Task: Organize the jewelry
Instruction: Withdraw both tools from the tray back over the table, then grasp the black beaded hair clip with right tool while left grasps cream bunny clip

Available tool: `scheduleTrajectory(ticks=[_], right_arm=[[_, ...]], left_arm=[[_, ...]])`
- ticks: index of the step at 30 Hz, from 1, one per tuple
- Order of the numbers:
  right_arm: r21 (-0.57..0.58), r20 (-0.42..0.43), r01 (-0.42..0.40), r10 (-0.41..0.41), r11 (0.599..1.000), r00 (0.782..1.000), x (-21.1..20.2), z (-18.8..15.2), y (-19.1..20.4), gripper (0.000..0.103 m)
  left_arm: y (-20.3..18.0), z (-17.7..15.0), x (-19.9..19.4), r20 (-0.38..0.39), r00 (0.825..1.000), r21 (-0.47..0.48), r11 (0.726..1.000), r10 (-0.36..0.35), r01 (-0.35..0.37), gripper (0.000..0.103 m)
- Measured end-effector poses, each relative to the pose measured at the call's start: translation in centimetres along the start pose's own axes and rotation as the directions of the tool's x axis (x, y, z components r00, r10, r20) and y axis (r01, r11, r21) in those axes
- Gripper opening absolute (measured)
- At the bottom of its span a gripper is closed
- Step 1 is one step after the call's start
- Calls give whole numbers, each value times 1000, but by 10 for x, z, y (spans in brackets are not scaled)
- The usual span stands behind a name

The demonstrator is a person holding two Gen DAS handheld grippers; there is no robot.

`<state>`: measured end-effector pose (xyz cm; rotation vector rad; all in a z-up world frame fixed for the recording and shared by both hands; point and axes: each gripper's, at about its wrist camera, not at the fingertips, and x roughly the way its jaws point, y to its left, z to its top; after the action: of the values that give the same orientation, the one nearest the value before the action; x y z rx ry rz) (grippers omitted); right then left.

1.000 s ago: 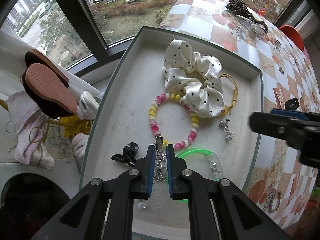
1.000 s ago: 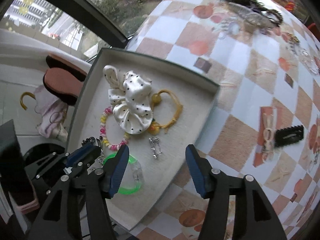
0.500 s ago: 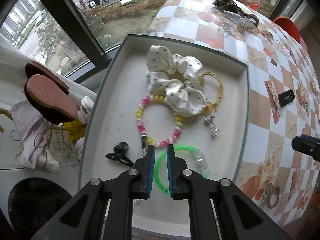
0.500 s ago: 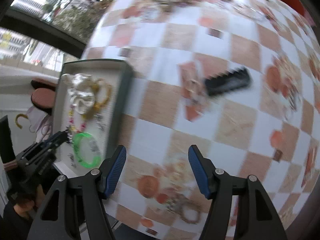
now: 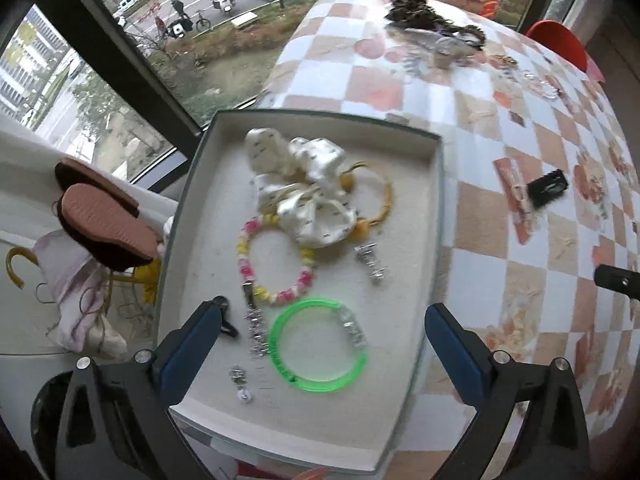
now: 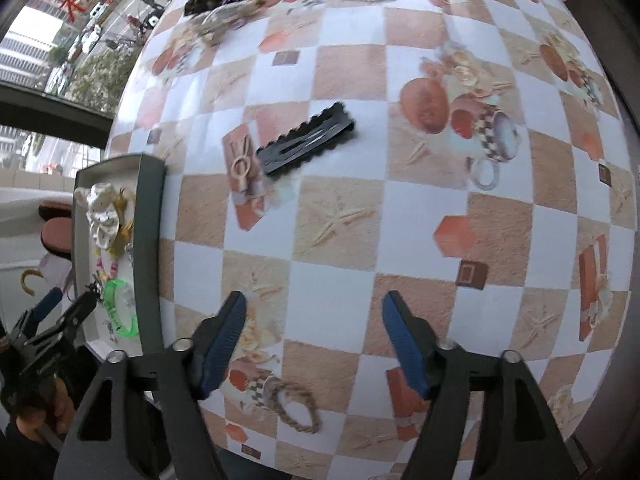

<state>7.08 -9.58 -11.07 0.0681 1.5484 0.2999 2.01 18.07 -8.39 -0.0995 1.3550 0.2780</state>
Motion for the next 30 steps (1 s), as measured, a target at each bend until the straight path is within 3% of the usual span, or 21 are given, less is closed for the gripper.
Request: scheduleTrajectory(ticks=[7, 15, 22, 28, 30], right_arm=[[135, 17, -57, 55, 989, 998, 2, 27, -17, 75], [388, 36, -140, 137, 911, 990, 26, 64, -23, 75], [470, 30, -51, 42, 881, 999, 51, 82, -14, 75], [398, 27, 35, -50, 917, 998, 57, 94, 19, 76], [355, 18, 89, -102, 930, 995, 59, 96, 31, 72]], left_arm=[[-34, 12, -12, 28, 999, 34, 999, -27, 26, 103], [-73, 16, -9, 21, 997, 83, 994, -73, 71, 103], [-74, 12, -4, 21, 998, 76, 996, -52, 50, 103], [-67, 13, 0, 22, 999, 64, 997, -36, 34, 103], [-67, 14, 1, 23, 999, 64, 997, -36, 34, 103]])
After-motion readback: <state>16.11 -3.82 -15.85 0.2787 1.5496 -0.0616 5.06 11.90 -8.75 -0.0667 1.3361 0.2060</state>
